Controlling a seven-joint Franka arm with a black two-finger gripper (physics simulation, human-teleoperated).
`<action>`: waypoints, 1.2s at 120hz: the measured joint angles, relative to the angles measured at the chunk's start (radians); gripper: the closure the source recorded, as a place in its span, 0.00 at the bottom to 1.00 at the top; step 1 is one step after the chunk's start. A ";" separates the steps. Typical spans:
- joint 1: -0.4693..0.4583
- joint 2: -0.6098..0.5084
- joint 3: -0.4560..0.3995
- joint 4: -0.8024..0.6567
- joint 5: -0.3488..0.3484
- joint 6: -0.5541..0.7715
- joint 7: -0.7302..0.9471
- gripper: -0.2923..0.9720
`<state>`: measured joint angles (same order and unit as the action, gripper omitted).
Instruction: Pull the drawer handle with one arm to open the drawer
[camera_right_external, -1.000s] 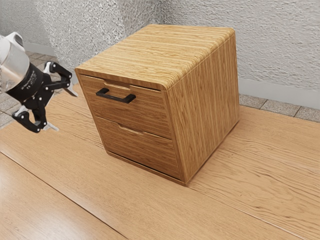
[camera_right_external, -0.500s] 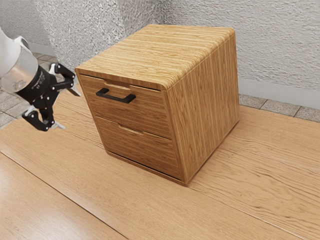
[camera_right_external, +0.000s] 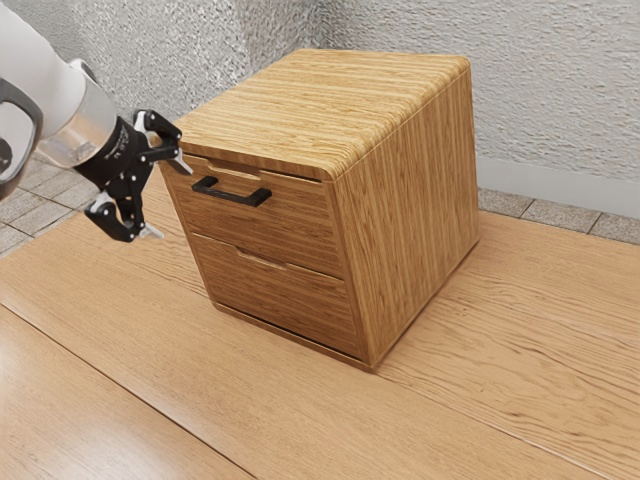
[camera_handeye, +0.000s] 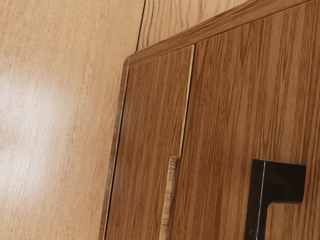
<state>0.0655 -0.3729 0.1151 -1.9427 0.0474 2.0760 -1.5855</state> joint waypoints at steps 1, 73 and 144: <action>0.000 0.002 0.000 0.002 0.000 0.000 0.000 0.23; -0.008 0.059 -0.002 0.039 -0.002 0.005 -0.013 0.23; -0.033 0.100 -0.002 0.028 -0.005 0.022 -0.021 0.23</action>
<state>0.0328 -0.2729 0.1127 -1.9148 0.0425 2.0984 -1.6065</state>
